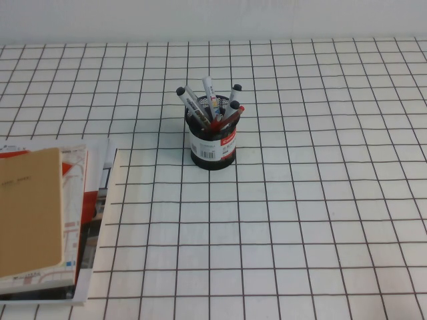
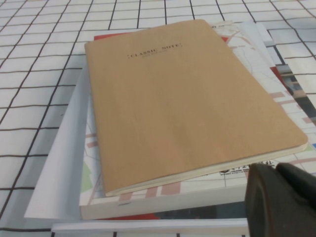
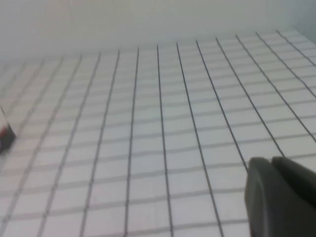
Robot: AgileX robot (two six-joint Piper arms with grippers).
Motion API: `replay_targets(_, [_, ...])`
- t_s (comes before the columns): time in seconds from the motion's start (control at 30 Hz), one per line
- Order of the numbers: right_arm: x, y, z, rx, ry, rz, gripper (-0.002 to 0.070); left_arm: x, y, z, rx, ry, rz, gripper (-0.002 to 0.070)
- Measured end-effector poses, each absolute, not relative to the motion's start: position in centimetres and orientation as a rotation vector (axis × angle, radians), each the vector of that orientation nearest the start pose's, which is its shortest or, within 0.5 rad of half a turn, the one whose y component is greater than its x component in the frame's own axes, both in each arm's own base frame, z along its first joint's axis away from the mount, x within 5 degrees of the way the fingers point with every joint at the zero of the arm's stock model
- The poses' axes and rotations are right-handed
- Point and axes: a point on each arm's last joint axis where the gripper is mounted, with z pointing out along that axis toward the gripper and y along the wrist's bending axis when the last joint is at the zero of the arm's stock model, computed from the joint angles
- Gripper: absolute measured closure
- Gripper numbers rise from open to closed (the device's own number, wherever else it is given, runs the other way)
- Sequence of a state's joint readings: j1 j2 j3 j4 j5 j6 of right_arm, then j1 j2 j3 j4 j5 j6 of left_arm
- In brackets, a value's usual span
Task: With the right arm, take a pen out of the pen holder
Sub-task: 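Take a marker out of the pen holder and lay it on the table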
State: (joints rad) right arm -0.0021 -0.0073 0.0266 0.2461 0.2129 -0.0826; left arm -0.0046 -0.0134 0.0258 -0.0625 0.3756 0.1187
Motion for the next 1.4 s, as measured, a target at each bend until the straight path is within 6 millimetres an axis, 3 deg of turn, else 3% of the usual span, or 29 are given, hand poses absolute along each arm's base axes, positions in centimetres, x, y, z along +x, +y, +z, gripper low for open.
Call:
replay_targets(0.2, [5.7, 0.2, 20.1, 0.352, 1.512, 0.395, 0.0692, 5.2, -0.2, 17.2, 0.077, 1.869, 0.017, 0.0679])
replay_targets(0.4, [5.7, -0.2, 20.7, 0.428, 1.432, 0.438, 0.0692, 5.2, -0.2, 17.2, 0.077, 1.869, 0.017, 0.0679])
replay_targets(0.6, [5.6, 0.3, 20.8, 0.434, 1.485, 0.505, 0.0692, 5.2, -0.2, 17.2, 0.077, 1.869, 0.017, 0.0679])
replay_targets(0.77, [6.0, 1.2, 24.0, 0.362, 1.606, 0.545, 0.0692, 5.2, -0.2, 17.2, 0.077, 1.869, 0.017, 0.0679])
replay_targets(1.0, [9.2, 2.3, 27.9, 0.243, 1.896, 0.541, 0.0692, 5.2, -0.2, 17.2, 0.077, 1.869, 0.017, 0.0679])
replay_targets(1.2, [13.0, 2.6, 28.2, 0.158, 2.098, 0.503, 0.0692, 5.2, -0.2, 17.2, 0.077, 1.869, 0.017, 0.0679])
replay_targets(1.4, [16.0, 3.2, 28.0, 0.094, 2.134, 0.547, 0.0692, 5.2, -0.2, 17.2, 0.077, 1.869, 0.017, 0.0679])
